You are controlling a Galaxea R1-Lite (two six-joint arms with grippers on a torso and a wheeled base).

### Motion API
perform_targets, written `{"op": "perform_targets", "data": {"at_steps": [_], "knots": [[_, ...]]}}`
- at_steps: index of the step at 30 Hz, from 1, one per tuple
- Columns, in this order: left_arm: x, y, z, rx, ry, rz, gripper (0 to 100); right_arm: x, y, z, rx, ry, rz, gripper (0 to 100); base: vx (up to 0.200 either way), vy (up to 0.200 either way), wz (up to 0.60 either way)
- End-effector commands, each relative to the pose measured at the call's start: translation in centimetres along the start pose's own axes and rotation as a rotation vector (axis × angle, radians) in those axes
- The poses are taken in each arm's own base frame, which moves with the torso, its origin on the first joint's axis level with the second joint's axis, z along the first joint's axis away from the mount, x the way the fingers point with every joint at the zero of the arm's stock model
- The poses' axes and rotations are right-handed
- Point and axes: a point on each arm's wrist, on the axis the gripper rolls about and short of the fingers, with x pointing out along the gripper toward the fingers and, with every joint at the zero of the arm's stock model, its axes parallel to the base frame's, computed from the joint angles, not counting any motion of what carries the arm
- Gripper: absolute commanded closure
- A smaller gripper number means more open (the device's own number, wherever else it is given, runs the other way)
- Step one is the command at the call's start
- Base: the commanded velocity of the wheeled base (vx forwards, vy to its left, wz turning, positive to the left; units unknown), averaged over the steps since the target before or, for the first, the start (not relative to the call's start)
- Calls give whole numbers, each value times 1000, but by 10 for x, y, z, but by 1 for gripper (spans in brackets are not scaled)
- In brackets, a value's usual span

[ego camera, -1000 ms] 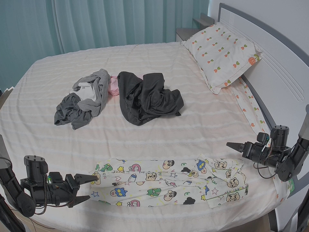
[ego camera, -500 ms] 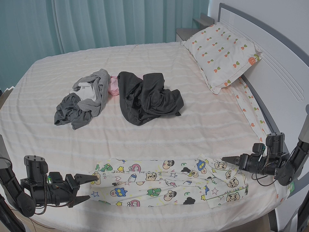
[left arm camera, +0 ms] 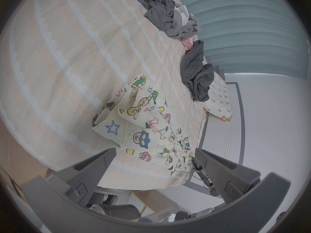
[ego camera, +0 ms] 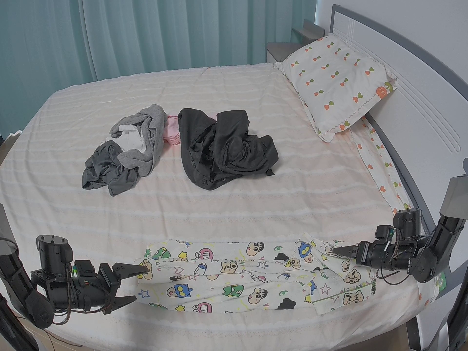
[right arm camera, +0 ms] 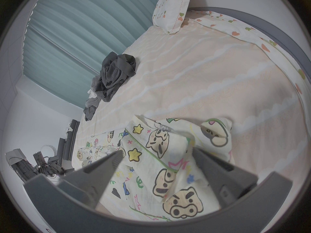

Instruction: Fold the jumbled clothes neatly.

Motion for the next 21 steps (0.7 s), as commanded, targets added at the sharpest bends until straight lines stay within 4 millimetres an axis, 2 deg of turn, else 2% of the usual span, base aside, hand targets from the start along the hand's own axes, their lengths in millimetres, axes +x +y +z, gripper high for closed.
{"op": "perform_targets", "data": {"at_steps": [1,12,21], "knots": [[-1,2,-2,-5,4,7,0,3,-2,-2,5,10,-3,100,0,0,0],[-1,2,-2,-5,4,7,0,-1,1,0,-44,-21,10,100,0,0,0],[-1,2,-2,-5,4,7,0,-17,11,6,-91,-126,57,100,0,0,0]]}}
